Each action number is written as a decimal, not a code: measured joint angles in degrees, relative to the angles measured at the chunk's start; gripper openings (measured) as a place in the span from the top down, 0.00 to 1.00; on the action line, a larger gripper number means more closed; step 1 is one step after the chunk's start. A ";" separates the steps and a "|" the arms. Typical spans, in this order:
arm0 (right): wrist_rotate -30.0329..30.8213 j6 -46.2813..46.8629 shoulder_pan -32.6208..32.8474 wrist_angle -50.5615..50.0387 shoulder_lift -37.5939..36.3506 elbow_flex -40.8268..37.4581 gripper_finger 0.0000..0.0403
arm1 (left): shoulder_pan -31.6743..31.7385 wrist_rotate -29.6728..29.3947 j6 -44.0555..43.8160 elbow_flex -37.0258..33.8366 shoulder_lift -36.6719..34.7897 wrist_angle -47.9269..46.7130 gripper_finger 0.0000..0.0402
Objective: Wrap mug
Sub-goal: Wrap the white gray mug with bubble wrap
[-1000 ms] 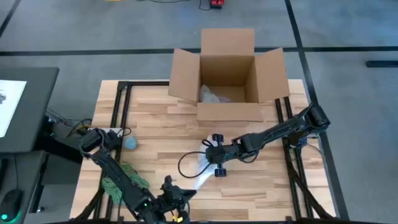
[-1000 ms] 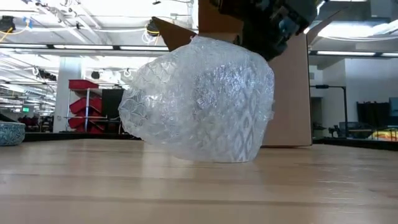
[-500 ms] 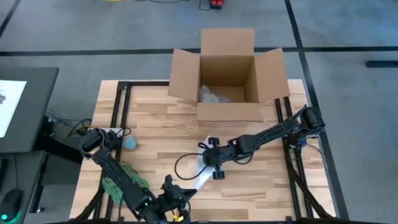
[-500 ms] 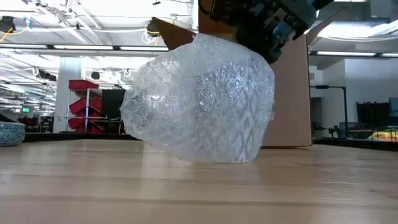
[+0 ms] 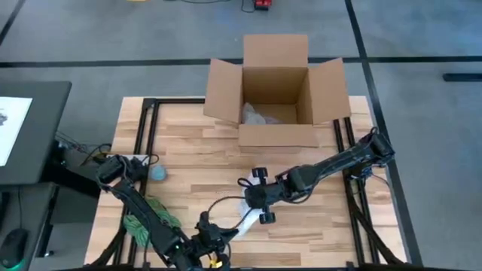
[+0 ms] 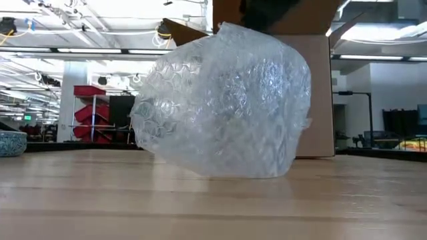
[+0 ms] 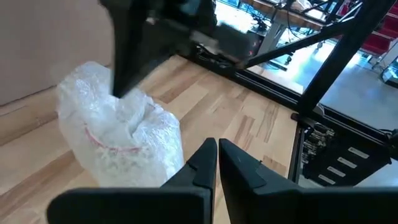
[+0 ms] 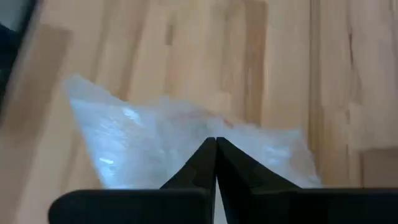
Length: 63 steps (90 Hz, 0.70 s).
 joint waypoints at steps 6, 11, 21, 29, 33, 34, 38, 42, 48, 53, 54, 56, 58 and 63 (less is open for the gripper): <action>-0.02 0.87 0.52 -0.61 0.90 0.03 1.00 | 0.00 0.02 0.00 0.00 0.00 -0.11 1.00; 0.64 1.30 0.19 -2.20 2.35 0.08 1.00 | 0.00 0.02 0.00 0.00 0.00 -0.09 1.00; 1.51 2.22 -1.63 -4.53 6.74 0.00 1.00 | 0.00 0.05 -0.12 0.00 0.00 -0.01 1.00; 1.45 2.19 -2.90 -4.44 10.28 0.26 1.00 | 0.00 0.21 -0.48 0.00 0.00 0.09 1.00; 1.17 1.89 -3.15 -4.33 12.02 0.37 1.00 | -0.02 0.22 -0.44 0.00 0.00 0.10 1.00; 1.01 1.86 -3.18 -4.33 12.39 0.37 1.00 | -0.02 0.22 -0.44 0.00 0.00 0.09 1.00; 0.22 1.44 -3.33 -4.06 13.77 0.50 1.00 | -0.02 0.24 -0.44 0.00 0.00 0.11 1.00; -0.68 0.84 -3.52 -3.75 14.78 0.65 1.00 | -0.02 0.23 -0.44 0.00 0.00 0.11 1.00; -1.97 -0.01 -3.63 -3.21 15.43 0.70 1.00 | -0.02 0.24 -0.41 0.00 0.00 0.04 1.00; -2.42 -0.57 -3.64 -2.84 15.50 0.68 1.00 | -0.02 0.24 -0.25 0.00 0.00 0.09 1.00; -2.49 -0.61 -3.64 -2.79 15.50 0.68 1.00 | -0.02 0.24 -0.24 0.00 0.00 0.08 1.00; -2.55 -0.61 -3.65 -2.83 15.48 0.77 1.00 | -0.02 0.23 -0.26 0.00 0.00 0.08 1.00; -2.56 -0.59 -3.64 -3.05 15.30 0.98 1.00 | -0.02 0.22 -0.25 0.00 0.00 0.12 1.00; -2.57 -0.37 -3.01 -3.70 14.18 1.50 1.00 | -0.02 0.24 -0.26 0.00 0.00 0.07 1.00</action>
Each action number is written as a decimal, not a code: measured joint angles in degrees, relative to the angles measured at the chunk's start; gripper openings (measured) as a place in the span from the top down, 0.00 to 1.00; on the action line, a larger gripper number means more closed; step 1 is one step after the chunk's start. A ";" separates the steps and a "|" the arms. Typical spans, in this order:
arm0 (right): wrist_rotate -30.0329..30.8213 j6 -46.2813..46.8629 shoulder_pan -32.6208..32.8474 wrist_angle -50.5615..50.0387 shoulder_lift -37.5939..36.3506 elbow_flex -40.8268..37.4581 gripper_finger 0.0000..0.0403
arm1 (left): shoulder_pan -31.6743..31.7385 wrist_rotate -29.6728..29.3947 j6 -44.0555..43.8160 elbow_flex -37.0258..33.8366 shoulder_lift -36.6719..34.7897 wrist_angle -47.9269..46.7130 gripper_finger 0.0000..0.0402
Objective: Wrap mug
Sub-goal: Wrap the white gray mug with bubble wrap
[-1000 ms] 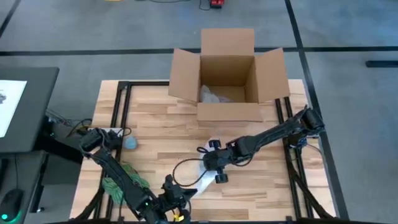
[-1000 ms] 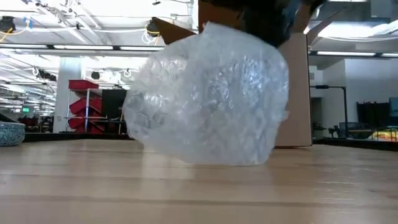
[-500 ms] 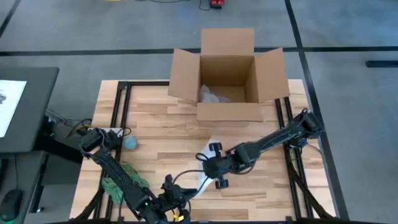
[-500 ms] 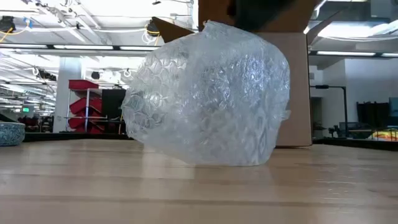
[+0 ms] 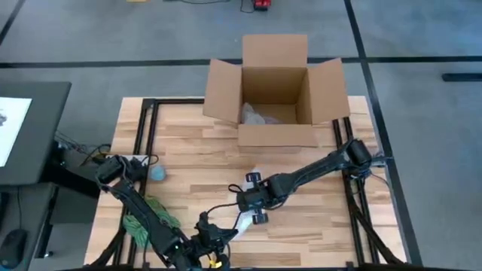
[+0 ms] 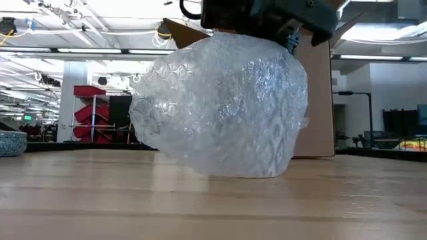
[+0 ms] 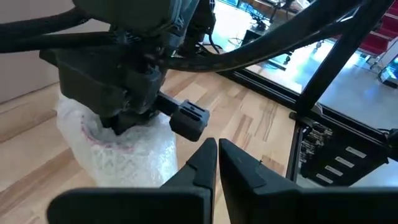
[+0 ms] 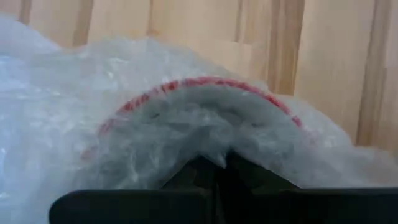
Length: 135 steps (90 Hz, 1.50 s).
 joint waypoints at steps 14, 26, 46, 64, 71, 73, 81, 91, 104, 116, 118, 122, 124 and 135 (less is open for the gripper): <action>0.62 -0.70 1.80 -2.25 -3.18 1.73 1.00 | 0.00 0.00 -0.02 0.00 0.00 0.02 1.00; 0.65 -0.71 3.45 -4.12 -8.51 3.29 1.00 | 0.02 -0.02 -0.07 0.00 0.00 0.09 1.00; 5.64 0.17 6.54 -3.64 -13.44 3.20 1.00 | 0.07 -0.02 -0.15 0.00 0.00 0.05 1.00; 9.38 0.79 5.58 3.86 -11.43 -0.89 1.00 | 0.07 -0.02 -0.17 0.00 0.00 0.05 1.00; 9.45 2.09 3.93 3.69 -9.10 -3.20 1.00 | 0.07 -0.01 -0.20 0.00 0.00 0.16 1.00; 9.45 2.51 3.50 3.96 -8.41 -3.60 1.00 | 0.07 0.00 -0.20 0.00 0.00 0.14 1.00; 7.68 3.49 2.28 4.72 -6.01 -5.18 1.00 | 0.08 0.00 -0.20 0.00 0.00 0.07 1.00; 4.28 4.16 1.89 5.86 -2.95 -5.54 1.00 | 0.11 0.00 -0.20 0.00 0.00 -0.07 1.00; 1.34 3.49 2.02 8.54 -1.25 -5.43 1.00 | 0.30 0.00 -0.17 0.00 0.00 -0.09 1.00; 0.95 2.78 2.65 8.04 -2.12 -4.97 1.00 | 0.57 -0.02 -0.17 0.00 0.00 -0.13 1.00; 0.90 2.74 2.71 7.91 -2.54 -4.76 1.00 | 0.62 -0.01 -0.17 0.00 0.00 -0.13 1.00; 0.83 2.36 2.96 7.62 -3.43 -4.28 1.00 | 0.63 0.00 -0.17 0.00 0.00 -0.13 1.00; 0.79 2.30 3.16 7.19 -4.01 -4.13 1.00 | 0.63 0.03 -0.19 0.00 0.00 -0.13 1.00; -0.22 1.25 4.43 4.52 -7.59 -3.32 1.00 | 0.70 0.07 -0.17 0.00 0.00 -0.13 1.00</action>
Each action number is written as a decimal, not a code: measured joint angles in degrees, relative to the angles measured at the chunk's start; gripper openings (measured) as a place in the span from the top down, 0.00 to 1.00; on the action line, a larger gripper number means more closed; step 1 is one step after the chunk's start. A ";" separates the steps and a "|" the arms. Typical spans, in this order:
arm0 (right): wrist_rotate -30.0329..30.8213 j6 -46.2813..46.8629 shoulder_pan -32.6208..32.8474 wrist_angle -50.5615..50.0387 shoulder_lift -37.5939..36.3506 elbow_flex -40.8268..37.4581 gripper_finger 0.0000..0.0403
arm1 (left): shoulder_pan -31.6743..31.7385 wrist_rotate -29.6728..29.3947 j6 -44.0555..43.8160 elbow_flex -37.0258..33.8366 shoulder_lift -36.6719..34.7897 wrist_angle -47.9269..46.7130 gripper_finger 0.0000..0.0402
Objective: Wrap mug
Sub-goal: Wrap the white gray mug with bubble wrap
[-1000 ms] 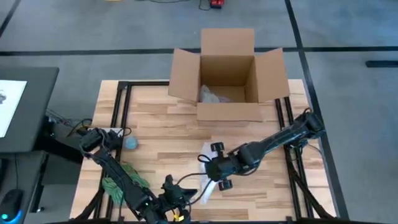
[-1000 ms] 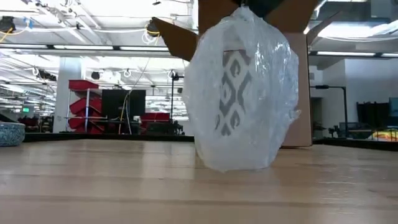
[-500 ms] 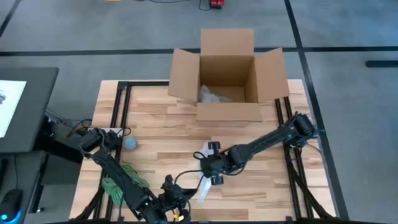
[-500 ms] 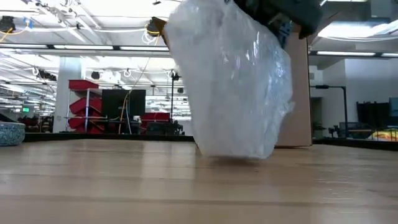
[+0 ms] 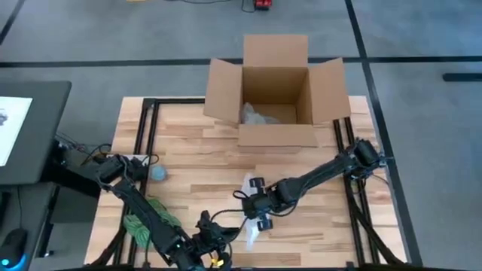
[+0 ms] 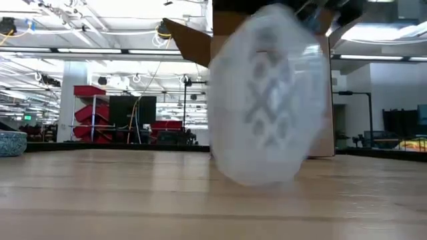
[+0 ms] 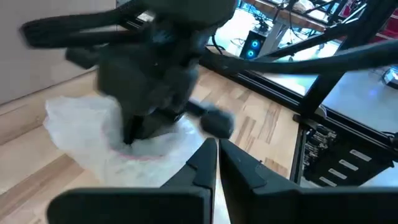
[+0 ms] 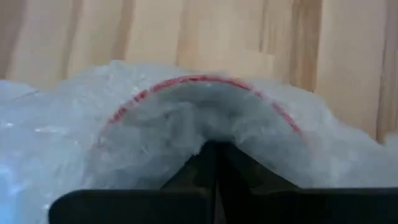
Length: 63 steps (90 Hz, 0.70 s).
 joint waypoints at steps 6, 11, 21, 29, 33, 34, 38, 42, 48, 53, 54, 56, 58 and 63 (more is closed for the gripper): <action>-0.02 0.00 0.72 -0.64 -2.99 0.21 1.00 | 0.00 -0.01 0.00 0.00 0.00 0.02 1.00; 0.17 0.01 1.38 -0.97 -5.33 0.44 1.00 | 0.00 0.00 0.00 0.00 0.00 0.00 1.00; 0.75 0.00 2.77 -0.85 -7.74 0.40 1.00 | 0.01 0.00 0.00 0.00 0.00 -0.04 1.00; 0.76 -0.09 4.28 0.20 -8.61 0.31 1.00 | 0.00 0.02 0.02 0.00 0.00 -0.17 1.00; 0.68 -0.20 5.06 0.65 -8.73 0.41 1.00 | 0.00 0.02 0.02 0.00 0.00 -0.24 1.00; 0.65 -0.20 5.22 0.67 -8.73 0.39 1.00 | 0.00 0.02 0.02 0.00 0.00 -0.24 1.00; 0.37 -0.18 5.84 0.44 -8.23 -0.06 1.00 | 0.00 0.03 0.02 0.00 0.00 -0.24 1.00; -0.75 -0.18 6.06 0.24 -7.35 -0.67 1.00 | 0.00 0.06 0.00 0.00 0.00 -0.25 1.00; -2.77 -0.04 6.10 -0.10 -6.13 -2.05 1.00 | 0.00 0.07 0.00 0.00 0.00 -0.26 1.00; -3.84 0.28 5.56 0.78 -4.77 -2.66 1.00 | 0.00 0.09 0.00 0.00 0.00 -0.32 1.00; -3.86 0.40 5.53 1.01 -4.47 -2.65 1.00 | 0.00 0.07 0.01 0.00 0.00 -0.34 1.00; -3.87 0.58 5.35 1.27 -3.91 -2.58 1.00 | 0.00 0.07 0.00 0.00 0.00 -0.32 1.00; -3.88 0.77 5.19 1.37 -3.42 -2.50 1.00 | 0.00 0.09 0.01 0.00 0.00 -0.33 1.00; -4.19 0.89 4.56 1.65 -1.93 -2.44 1.00 | 0.10 0.09 0.01 0.00 0.00 -0.33 1.00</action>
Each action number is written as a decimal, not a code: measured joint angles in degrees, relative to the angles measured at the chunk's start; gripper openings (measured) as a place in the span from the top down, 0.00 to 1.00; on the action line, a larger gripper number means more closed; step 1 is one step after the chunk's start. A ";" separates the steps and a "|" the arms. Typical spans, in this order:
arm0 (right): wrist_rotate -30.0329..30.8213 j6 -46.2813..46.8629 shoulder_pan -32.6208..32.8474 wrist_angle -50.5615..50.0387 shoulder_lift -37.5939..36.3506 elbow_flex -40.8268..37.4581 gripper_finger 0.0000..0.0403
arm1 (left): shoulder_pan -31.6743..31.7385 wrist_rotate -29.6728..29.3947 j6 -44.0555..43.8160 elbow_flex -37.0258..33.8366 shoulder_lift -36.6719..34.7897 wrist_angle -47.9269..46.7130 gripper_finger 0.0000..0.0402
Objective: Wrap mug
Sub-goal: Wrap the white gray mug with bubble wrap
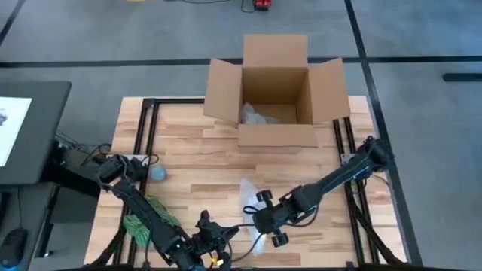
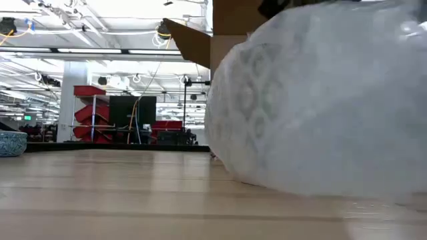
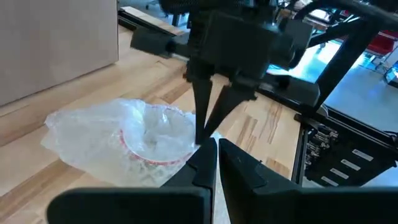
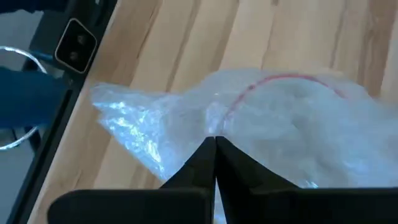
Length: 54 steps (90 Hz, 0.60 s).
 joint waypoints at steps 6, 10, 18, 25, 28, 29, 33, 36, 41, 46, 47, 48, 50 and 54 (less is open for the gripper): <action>-0.32 -0.02 -0.93 1.49 2.22 0.07 1.00 | 0.05 0.00 0.01 0.00 0.00 0.00 1.00; -0.33 -0.06 -1.60 2.16 3.46 0.08 1.00 | 0.05 0.00 0.00 0.00 0.00 0.00 1.00; -0.25 -0.53 -2.80 3.00 5.14 0.07 1.00 | 0.05 -0.01 -0.01 0.00 0.00 0.02 1.00; -0.15 -0.72 -3.48 2.79 5.85 0.04 1.00 | 0.05 0.00 -0.02 0.00 0.00 0.09 1.00; -0.08 -0.72 -3.65 2.70 5.86 0.01 1.00 | 0.05 -0.02 -0.01 0.00 0.00 0.18 1.00; -0.08 -0.72 -3.66 2.68 5.84 -0.03 1.00 | 0.05 -0.01 -0.01 0.00 0.00 0.22 1.00; -0.16 -0.72 -3.68 2.73 5.56 -0.04 1.00 | 0.05 0.00 -0.01 0.00 0.00 0.24 1.00; -0.27 -0.75 -3.61 2.40 5.09 -0.13 1.00 | 0.07 0.00 -0.01 0.00 0.00 0.24 1.00; -0.30 -0.99 -3.29 1.76 4.45 0.15 1.00 | 0.10 0.00 -0.01 0.00 0.00 0.24 1.00; -0.32 -1.40 -2.98 1.07 3.76 0.62 1.00 | 0.10 0.02 -0.01 0.00 0.00 0.28 1.00; -0.32 -1.49 -2.94 1.00 3.59 0.72 1.00 | 0.10 0.02 -0.01 0.00 0.00 0.28 1.00; -0.34 -1.62 -2.85 0.98 3.42 0.85 1.00 | 0.10 0.02 -0.01 0.00 0.00 0.29 1.00; -0.38 -1.86 -2.66 0.98 3.04 1.12 1.00 | 0.10 0.02 -0.01 0.00 0.00 0.31 1.00; -0.45 -2.46 -2.26 1.15 2.04 1.60 1.00 | 0.07 0.02 -0.01 0.00 0.00 0.39 1.00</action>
